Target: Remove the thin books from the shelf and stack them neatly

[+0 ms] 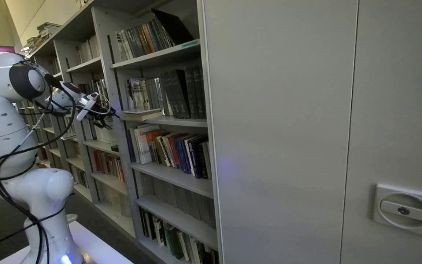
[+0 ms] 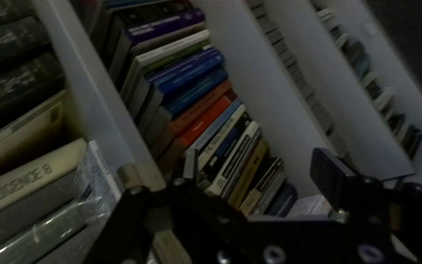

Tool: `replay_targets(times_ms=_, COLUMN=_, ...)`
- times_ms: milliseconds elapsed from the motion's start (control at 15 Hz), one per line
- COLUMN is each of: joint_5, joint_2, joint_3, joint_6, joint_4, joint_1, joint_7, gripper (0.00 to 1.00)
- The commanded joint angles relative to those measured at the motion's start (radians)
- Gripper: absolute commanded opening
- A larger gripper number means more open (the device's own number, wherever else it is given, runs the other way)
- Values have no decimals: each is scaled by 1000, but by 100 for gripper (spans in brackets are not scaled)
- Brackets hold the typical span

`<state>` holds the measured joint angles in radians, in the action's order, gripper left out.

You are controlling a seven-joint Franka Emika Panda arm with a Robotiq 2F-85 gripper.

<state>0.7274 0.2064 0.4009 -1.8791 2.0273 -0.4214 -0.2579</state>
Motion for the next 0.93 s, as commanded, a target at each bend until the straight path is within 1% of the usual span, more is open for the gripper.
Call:
replay_targets(times_ms=0, joint_5=-155, joint_2=17, joint_3=13, joint_6=48, joint_4=-54, joint_1=14, joint_7=12, gripper=51)
replay_targets(times_ms=133, joint_5=-120, joint_2=6, joint_3=25, joint_6=14, joint_4=-77, joint_1=27, joint_7=-5, gripper=35)
replay_targets(times_ms=267, joint_5=-113, joint_2=-21, joint_3=29, joint_6=1, joint_4=-116, joint_1=30, joint_7=7, gripper=20)
replay_targets(times_ms=333, joint_5=-145, joint_2=-40, joint_3=28, joint_6=20, joint_4=-145, joint_1=29, joint_7=12, gripper=13)
replay_targets(times_ms=400, joint_5=-203, joint_2=-65, joint_3=24, joint_6=56, joint_4=-181, joint_1=26, joint_7=21, gripper=6)
replay_targets(times_ms=467, joint_5=-253, joint_2=-97, joint_3=27, joint_6=120, joint_4=-221, joint_1=30, joint_7=1, gripper=0)
replay_targets(times_ms=733, joint_5=-334, joint_2=-165, joint_3=19, joint_6=284, joint_4=-295, joint_1=36, joint_7=-77, gripper=0)
replay_targets(times_ms=867, joint_5=-399, joint_2=-190, joint_3=9, joint_6=352, joint_4=-325, joint_1=36, joint_7=-108, gripper=0)
